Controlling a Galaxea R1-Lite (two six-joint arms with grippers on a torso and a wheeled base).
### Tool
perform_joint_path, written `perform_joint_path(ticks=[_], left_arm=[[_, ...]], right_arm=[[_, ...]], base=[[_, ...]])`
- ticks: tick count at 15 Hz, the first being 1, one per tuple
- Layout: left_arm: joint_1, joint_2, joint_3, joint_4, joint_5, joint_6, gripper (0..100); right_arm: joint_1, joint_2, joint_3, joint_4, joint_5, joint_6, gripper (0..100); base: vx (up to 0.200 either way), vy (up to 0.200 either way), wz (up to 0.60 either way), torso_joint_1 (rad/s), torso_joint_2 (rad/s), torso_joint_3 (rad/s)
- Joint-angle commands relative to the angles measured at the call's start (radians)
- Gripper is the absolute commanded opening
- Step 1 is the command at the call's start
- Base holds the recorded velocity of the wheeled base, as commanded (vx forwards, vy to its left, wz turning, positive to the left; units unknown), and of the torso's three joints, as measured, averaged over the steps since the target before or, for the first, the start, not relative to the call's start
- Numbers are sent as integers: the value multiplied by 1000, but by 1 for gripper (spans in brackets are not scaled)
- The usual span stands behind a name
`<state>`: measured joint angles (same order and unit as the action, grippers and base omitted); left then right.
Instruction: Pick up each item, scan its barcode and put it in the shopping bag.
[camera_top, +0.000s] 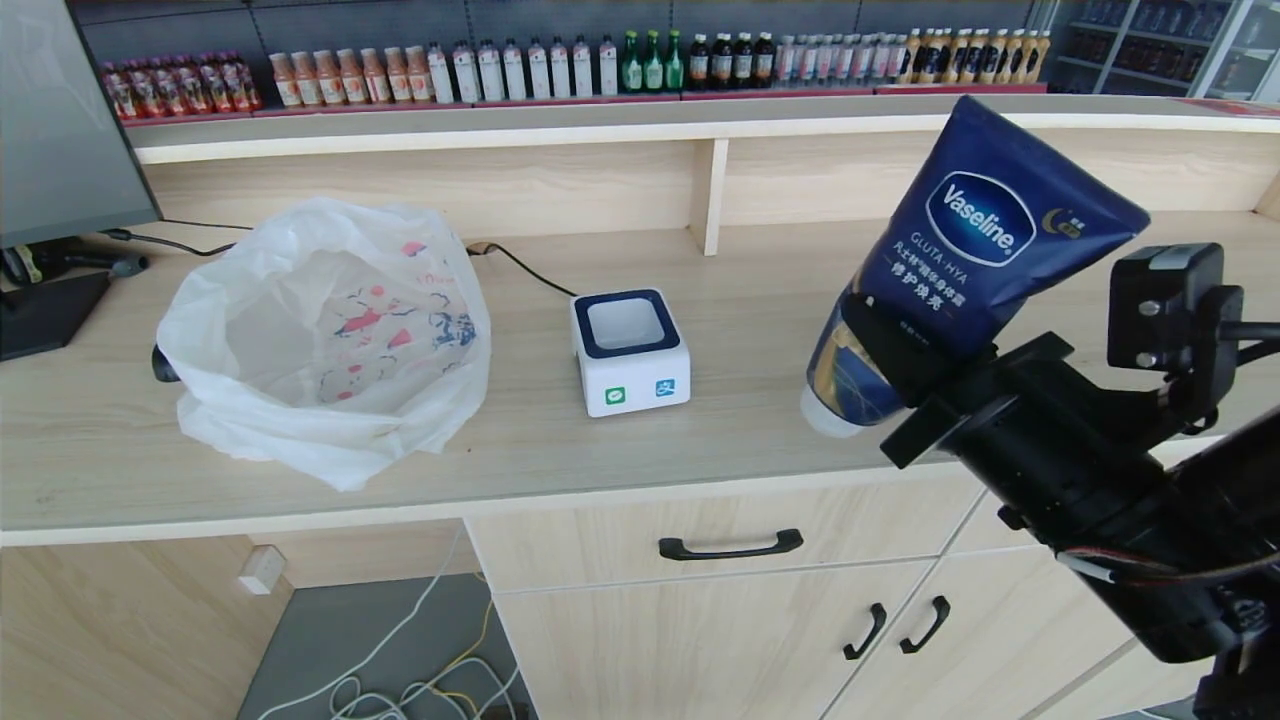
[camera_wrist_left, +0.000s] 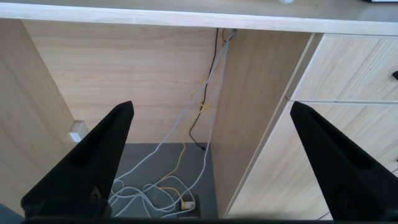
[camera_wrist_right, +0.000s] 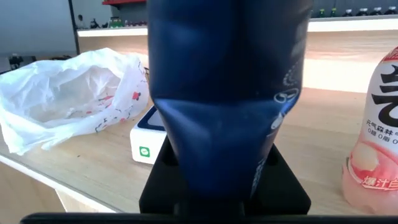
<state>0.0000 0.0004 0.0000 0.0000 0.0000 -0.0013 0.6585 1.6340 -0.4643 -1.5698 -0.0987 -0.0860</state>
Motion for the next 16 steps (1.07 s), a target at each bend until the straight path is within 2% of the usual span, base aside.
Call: perform_joint_path(ticks=[1,10,13,15,16], left_arm=[[0,0,0,0,0,0,100],[-2,0,0,0,0,0,100],[0,0,0,0,0,-5,100],[0,0,0,0,0,-8,100],[0,0,0,0,0,-8,100]], right_arm=[[0,4,-10,-1,-3,35,0],[43,-11,-31,-1,-1,43,0],[49,52,-63,-1,1,45,0],[119,101,-116,-1,-1,45,0],[127,129,-129,-1,-1,45,0]], base=[[0,0,0,0,0,0],[0,0,0,0,0,0],[0,0,0,0,0,0],[0,200,0,-7,2,0],[0,200,0,-7,-7,2]])
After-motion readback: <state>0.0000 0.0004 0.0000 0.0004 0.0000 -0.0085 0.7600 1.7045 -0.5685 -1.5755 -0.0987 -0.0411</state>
